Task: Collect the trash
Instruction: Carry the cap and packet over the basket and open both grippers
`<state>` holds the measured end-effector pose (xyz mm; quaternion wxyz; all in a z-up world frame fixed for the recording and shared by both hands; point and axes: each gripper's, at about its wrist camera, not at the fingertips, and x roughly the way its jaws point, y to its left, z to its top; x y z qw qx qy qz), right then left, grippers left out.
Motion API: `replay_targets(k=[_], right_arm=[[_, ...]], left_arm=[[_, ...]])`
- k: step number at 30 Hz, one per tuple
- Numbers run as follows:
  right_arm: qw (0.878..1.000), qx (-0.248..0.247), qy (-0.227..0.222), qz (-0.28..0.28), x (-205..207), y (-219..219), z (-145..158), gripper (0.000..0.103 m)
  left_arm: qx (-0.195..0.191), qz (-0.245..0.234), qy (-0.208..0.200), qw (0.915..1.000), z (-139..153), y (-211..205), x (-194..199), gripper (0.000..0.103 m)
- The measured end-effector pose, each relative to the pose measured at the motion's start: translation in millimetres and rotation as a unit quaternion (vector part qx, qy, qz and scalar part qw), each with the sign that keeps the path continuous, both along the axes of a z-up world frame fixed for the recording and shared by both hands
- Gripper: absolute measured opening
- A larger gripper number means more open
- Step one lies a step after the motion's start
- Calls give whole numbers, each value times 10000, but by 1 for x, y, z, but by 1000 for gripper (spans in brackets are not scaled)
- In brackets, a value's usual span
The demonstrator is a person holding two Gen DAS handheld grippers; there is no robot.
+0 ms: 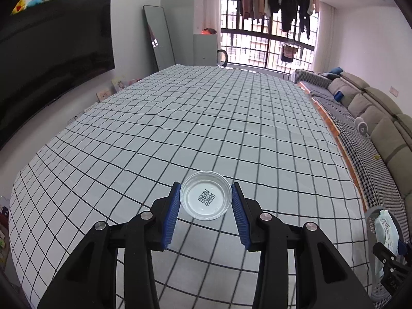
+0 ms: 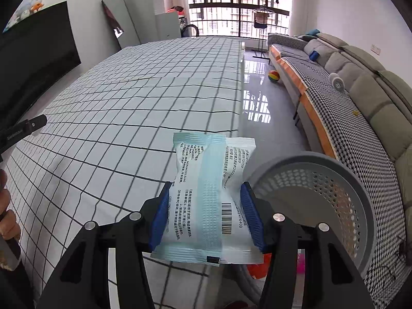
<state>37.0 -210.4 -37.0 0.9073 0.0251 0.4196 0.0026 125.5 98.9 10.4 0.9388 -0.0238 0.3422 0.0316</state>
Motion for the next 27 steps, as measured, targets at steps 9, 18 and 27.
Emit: replay_targets(k=[9,18,27], right_arm=[[9981,256,-160,-530,-47,-66,6,52],[9961,264,-159,-825,-79,-121,-7,52],[9938,233,-66,-1081,-91,-165,-25,52]], left_arm=[[-191,-961,72,9952,11,-77,-46,39],[-294,-1673,305,9850,1,-172,-75,39],[-13,-2258,721,9715,-27,-244,-79,39]])
